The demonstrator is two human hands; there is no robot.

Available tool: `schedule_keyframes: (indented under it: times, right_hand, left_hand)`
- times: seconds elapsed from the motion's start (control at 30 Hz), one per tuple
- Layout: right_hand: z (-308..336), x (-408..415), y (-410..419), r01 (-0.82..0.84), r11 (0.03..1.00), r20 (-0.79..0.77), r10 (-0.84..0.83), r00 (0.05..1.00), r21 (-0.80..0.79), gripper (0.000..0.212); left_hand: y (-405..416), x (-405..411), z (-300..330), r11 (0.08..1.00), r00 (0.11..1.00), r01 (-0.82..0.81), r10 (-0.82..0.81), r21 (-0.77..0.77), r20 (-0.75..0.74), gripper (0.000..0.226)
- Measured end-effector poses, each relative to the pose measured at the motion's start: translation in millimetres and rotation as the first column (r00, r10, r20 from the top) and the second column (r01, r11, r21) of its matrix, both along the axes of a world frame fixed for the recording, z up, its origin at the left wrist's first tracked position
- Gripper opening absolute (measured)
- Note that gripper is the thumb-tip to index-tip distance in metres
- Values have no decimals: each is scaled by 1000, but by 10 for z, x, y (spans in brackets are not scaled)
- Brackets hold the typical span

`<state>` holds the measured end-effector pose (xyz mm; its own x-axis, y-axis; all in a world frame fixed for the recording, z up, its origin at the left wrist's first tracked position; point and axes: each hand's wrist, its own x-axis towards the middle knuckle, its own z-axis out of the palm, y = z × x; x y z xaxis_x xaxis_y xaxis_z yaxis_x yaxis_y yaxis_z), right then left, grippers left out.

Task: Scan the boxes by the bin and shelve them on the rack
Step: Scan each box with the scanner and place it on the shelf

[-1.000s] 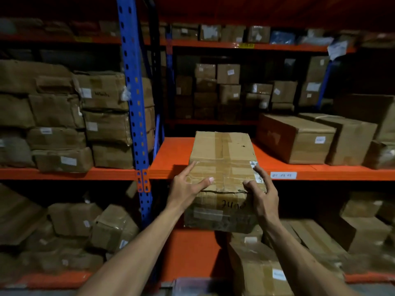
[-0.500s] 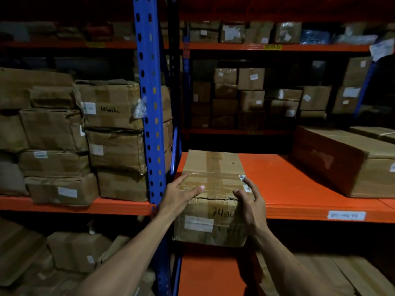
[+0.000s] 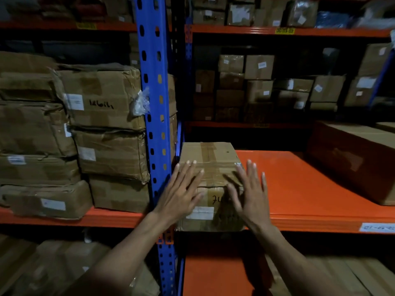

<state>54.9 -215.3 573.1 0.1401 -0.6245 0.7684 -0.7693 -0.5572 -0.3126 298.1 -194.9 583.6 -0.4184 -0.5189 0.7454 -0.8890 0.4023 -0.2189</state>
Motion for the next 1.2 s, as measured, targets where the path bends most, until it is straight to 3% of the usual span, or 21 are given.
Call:
schedule_keyframes:
  times: [0.03, 0.1, 0.27, 0.5, 0.9, 1.0, 1.1, 1.2]
  right_hand:
    - [-99, -13, 26, -31, 993, -166, 12, 986, -114, 66]
    - [-272, -12, 57, -70, 978, -333, 0, 943, -198, 68]
    - [-121, 133, -59, 11, 992, -449, -69, 891, -129, 68]
    - [7, 326, -199, 70, 996, -496, -33, 868, 57, 68]
    - [159, 292, -251, 137, 978, -629, -8, 777, 157, 73]
    - [171, 217, -133, 105, 974, -614, 41, 788, 199, 78]
    - [7, -1, 99, 85, 963, -553, 73, 830, 254, 82]
    - [-280, -391, 363, 76, 938, -493, 108, 863, 339, 86]
  left_hand:
    - [-9, 40, -89, 1000, 997, -9, 9, 0, 79, 67]
    - [-24, 110, -170, 999, 983, -36, 34, 8, 182, 70]
    - [-196, 256, -1, 975, 965, -123, 74, 185, 252, 69]
    - [-341, 363, 174, 918, 955, -200, 104, 342, 278, 76]
    - [-358, 254, 226, 897, 932, -284, 174, 340, 319, 72]
    - [-215, 169, 186, 903, 950, -278, 209, 327, 231, 72]
    - [106, 18, -44, 944, 991, -130, 134, 302, 7, 72]
    - [442, -177, -476, 927, 948, -45, 157, 372, -278, 74]
